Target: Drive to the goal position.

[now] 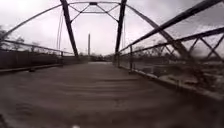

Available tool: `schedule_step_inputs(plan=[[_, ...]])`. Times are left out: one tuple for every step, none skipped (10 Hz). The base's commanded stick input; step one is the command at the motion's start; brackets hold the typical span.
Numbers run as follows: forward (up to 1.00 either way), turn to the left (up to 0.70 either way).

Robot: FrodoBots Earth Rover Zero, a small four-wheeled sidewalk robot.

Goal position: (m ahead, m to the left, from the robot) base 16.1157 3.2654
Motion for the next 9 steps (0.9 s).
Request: schedule_step_inputs(plan=[[1.00,0.00],[1.00,0.00],[1.00,0.00],[1.00,0.00],[1.00,0.00],[1.00,0.00],[1.00,0.00],[1.00,0.00],[1.00,0.00]])
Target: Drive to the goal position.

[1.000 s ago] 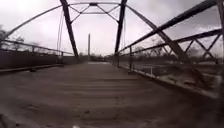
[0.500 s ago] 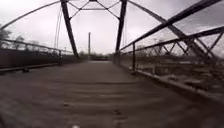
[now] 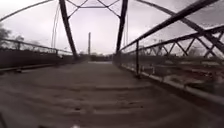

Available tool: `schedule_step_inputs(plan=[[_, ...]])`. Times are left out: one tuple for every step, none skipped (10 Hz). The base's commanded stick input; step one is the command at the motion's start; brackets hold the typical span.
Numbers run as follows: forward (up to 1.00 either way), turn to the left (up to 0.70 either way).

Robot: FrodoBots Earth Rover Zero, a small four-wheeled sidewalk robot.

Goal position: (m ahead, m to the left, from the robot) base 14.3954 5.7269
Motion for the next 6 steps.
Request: schedule_step_inputs(plan=[[1.00,0.00],[1.00,0.00],[1.00,0.00],[1.00,0.00],[1.00,0.00],[1.00,0.00]])
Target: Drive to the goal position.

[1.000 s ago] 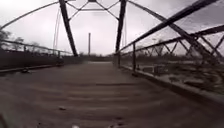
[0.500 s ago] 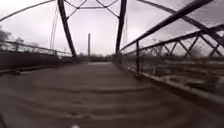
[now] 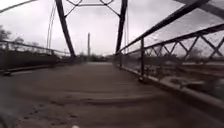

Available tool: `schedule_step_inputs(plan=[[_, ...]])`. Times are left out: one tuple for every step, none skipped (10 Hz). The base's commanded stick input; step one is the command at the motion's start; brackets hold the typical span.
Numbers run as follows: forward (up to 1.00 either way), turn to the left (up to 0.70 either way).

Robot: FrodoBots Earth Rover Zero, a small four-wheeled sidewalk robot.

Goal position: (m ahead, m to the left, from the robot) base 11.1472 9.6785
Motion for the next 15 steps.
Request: schedule_step_inputs(plan=[[1.00,0.00],[1.00,0.00],[1.00,0.00],[1.00,0.00],[1.00,0.00],[1.00,0.00],[1.00,0.00],[1.00,0.00],[1.00,0.00],[1.00,0.00],[1.00,0.00],[1.00,0.00],[1.00,0.00],[1.00,0.00],[1.00,0.00]])
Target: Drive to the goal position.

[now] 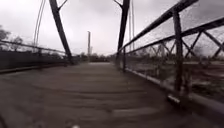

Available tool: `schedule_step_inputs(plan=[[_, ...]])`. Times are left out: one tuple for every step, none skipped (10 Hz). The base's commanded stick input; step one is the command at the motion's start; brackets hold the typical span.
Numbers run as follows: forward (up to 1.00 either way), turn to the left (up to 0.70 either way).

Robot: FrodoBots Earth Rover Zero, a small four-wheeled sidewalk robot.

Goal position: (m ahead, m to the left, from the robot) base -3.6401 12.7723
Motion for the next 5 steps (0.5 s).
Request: schedule_step_inputs(plan=[[1.00,0.00],[1.00,0.00],[1.00,0.00],[1.00,0.19],[1.00,0.40]])
